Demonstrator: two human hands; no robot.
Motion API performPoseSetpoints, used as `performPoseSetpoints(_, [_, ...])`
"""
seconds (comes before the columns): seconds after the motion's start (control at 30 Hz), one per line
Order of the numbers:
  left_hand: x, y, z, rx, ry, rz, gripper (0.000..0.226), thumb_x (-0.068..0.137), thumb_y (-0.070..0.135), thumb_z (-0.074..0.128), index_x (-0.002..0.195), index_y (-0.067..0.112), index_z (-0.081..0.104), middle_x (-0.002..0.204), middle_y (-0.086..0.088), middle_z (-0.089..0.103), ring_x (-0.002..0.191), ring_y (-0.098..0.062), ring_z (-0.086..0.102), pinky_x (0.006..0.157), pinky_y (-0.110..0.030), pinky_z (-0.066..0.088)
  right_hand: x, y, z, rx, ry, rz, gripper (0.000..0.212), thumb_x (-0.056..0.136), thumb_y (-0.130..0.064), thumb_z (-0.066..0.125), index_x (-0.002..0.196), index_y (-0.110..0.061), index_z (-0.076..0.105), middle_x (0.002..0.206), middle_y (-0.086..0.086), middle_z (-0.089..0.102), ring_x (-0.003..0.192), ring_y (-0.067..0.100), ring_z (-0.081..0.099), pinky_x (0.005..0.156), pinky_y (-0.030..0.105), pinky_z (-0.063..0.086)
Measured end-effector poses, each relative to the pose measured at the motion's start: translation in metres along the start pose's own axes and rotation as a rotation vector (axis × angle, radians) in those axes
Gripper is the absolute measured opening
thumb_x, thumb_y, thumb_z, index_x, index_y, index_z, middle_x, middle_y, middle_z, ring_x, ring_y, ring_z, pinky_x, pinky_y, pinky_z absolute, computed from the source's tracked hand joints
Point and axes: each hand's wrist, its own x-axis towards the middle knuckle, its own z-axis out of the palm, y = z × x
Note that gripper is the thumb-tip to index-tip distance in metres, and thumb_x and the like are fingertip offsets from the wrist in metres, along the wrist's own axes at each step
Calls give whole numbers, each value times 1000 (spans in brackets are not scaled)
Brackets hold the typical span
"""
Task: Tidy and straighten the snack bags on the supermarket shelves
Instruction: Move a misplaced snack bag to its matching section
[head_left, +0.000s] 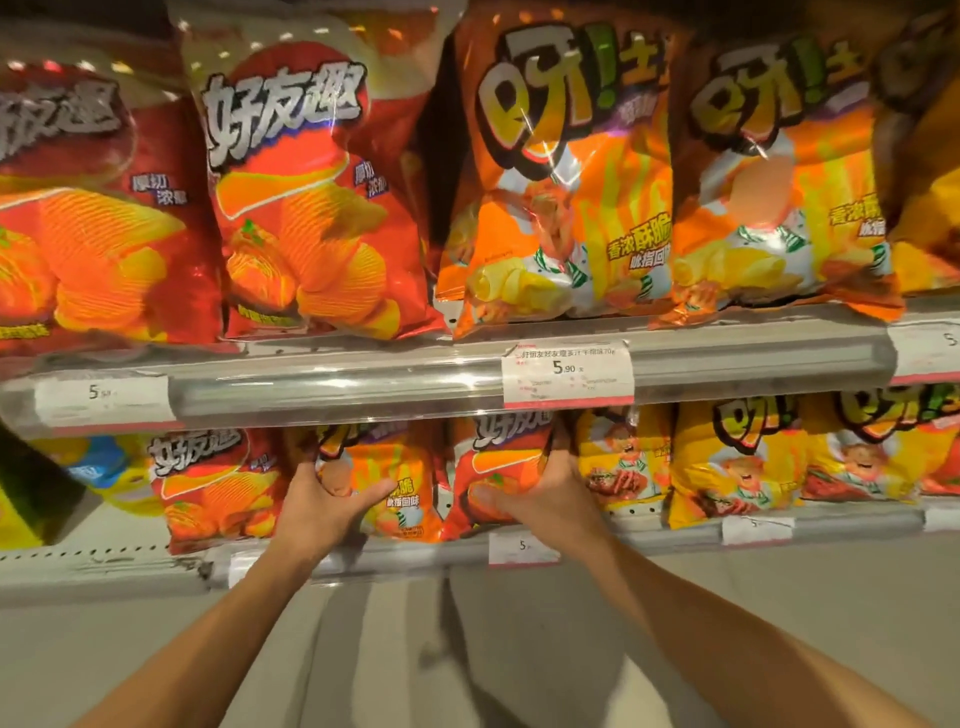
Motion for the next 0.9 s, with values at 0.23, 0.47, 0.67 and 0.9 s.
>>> performPoseSetpoints(0.23, [6,5,3,-78,25,-22,62,45,47,89,81,18,48,74,9,55,60,-2,57,42,-12,42,11,7,4,33,21,9,53,60,-47,96,90,-20,62,86,-3,68,75,12,67,61,24,55])
performPoseSetpoints(0.47, [-10,3,-7,-198,65,39,77,40,50,96,100,15,63,89,-6,75,85,-25,73,83,-46,59,-3,-3,-1,95,96,-8,57,57,-37,98,98,-22,63,99,2,72,92,19,71,82,41,60])
performPoseSetpoints(0.67, [-30,11,12,-227,140,136,73,40,56,96,95,27,58,91,5,72,87,-10,71,84,-39,57,-43,3,-15,209,93,3,63,53,-34,96,102,-42,57,91,-26,73,84,-11,67,69,11,52])
performPoseSetpoints(0.9, [-44,42,64,-166,131,250,61,49,42,96,90,26,53,86,8,66,77,7,63,68,-14,42,-77,30,-61,167,195,2,81,57,-36,99,125,-30,56,107,-17,72,95,0,68,80,21,55])
